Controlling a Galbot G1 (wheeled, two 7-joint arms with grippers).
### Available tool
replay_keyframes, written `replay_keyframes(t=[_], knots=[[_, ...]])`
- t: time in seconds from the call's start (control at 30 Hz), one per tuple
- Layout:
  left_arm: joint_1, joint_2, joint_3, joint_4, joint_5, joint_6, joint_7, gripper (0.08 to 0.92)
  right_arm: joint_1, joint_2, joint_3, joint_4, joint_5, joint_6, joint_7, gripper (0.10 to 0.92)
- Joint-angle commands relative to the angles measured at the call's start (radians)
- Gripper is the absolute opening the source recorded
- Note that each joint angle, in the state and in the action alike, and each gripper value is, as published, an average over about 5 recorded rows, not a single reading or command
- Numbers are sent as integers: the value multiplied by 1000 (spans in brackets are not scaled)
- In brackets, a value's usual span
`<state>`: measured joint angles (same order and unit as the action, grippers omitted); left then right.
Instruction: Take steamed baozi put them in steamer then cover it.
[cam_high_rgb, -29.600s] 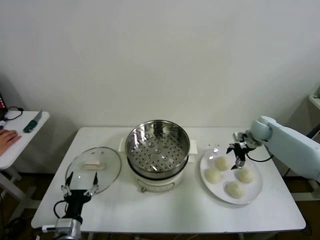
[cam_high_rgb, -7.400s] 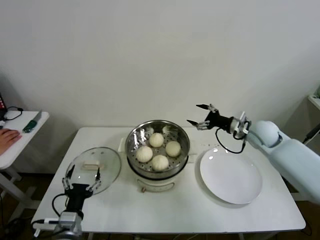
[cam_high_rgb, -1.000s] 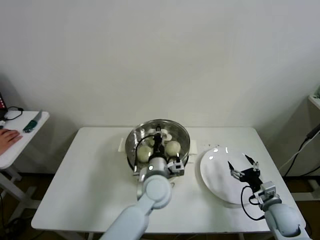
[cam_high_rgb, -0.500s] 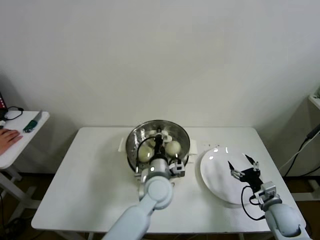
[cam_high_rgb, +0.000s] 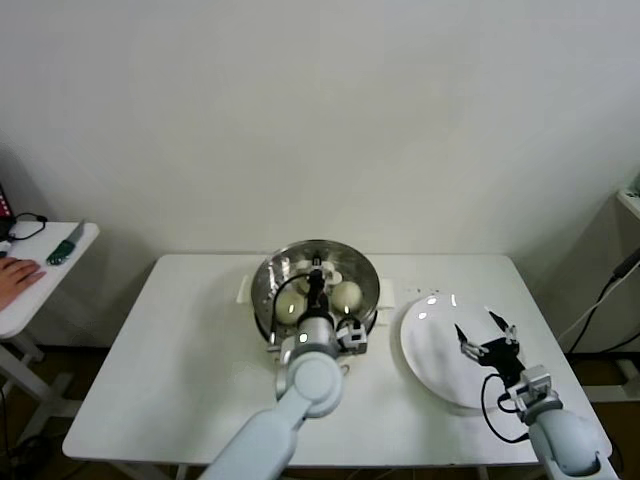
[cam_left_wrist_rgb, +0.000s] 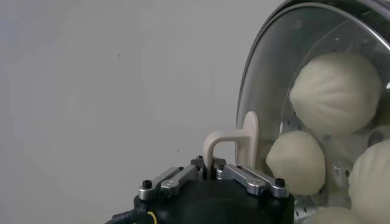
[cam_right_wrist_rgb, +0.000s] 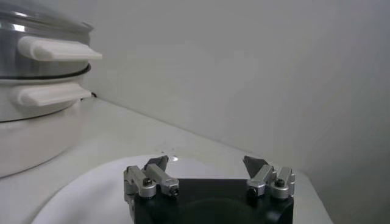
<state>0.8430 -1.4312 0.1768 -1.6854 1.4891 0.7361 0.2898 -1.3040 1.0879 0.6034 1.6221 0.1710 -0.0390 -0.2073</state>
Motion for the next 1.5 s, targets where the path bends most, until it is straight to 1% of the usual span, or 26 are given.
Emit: replay_keyframes(t=[0.03,0.27,0.37,0.53,0.77,1.0,1.07,1.13,1.17,1.23,1.3,1.37,1.43,1.5], knots=[[0,5,3,4,-15,49,-8,154,1,4,1,-1,-3,2,-1,823],[4,9,5,-14,-29,49,-3,154,1,4,3,-1,-3,2,-2,823],[4,22,6,-45,-47,49,-2,181,1,2,5,-1,-2,0,-2,823],[24,59,7,-128,-79,49,6,315,0,0,8,-2,-1,-4,-3,823],[89,113,-16,-248,-110,49,18,514,3,-2,7,0,2,-27,-2,823],[190,156,-54,-369,-148,49,10,721,10,-22,0,17,11,-93,18,823],[222,176,-73,-402,-171,49,-2,768,11,-27,0,20,11,-102,19,823],[251,199,-97,-431,-213,49,-30,805,12,-30,3,25,9,-101,16,823],[265,208,-112,-444,-244,45,-61,812,12,-30,6,28,9,-100,14,823],[296,223,-166,-469,-353,3,-157,820,10,-28,11,36,12,-95,13,823],[327,237,-230,-494,-514,-73,-272,822,7,-25,17,45,27,-89,21,823],[366,246,-303,-519,-672,-174,-363,822,1,-20,22,54,44,-83,28,823],[420,243,-381,-534,-780,-281,-426,823,-6,-17,26,62,52,-74,31,823],[481,233,-474,-536,-857,-398,-466,823,-13,-13,26,68,57,-61,32,823]])
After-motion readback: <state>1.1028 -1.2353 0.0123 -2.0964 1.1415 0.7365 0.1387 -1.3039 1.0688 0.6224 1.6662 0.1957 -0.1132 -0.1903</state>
